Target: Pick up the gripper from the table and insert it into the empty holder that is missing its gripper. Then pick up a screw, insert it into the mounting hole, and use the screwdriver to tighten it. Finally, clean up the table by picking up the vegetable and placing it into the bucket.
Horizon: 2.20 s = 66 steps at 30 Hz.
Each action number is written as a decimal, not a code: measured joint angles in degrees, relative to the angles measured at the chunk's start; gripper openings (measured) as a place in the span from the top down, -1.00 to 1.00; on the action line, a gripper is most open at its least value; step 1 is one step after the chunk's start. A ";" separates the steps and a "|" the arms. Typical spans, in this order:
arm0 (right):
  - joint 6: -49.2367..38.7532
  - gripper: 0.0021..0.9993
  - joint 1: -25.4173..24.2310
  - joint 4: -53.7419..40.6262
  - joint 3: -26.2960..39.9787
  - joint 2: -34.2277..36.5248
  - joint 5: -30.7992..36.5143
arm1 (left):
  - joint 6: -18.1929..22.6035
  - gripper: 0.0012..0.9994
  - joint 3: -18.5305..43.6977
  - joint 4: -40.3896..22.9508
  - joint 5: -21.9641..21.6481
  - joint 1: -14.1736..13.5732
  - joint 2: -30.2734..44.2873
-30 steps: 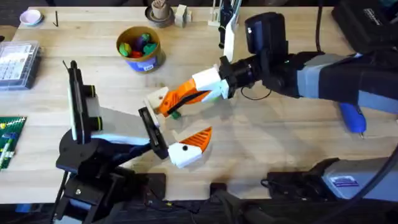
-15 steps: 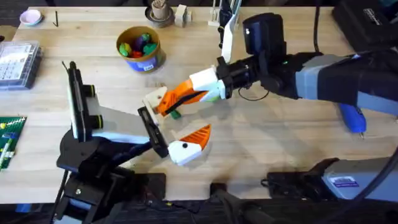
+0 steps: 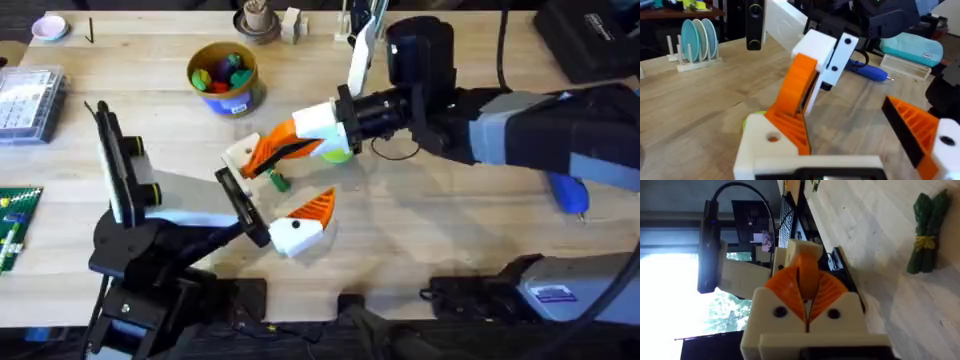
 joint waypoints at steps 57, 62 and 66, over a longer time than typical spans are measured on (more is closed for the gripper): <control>1.01 0.13 3.76 0.94 0.02 -0.42 3.71 | -4.13 -0.99 -0.02 2.32 -0.37 -0.22 0.02; 0.80 -0.27 4.15 0.95 0.02 -0.42 2.28 | -4.31 -0.99 -0.02 2.32 0.83 -0.39 0.02; 0.73 -0.59 4.24 0.96 0.02 -0.42 1.76 | -4.31 -0.99 -0.02 2.32 1.11 -0.39 0.02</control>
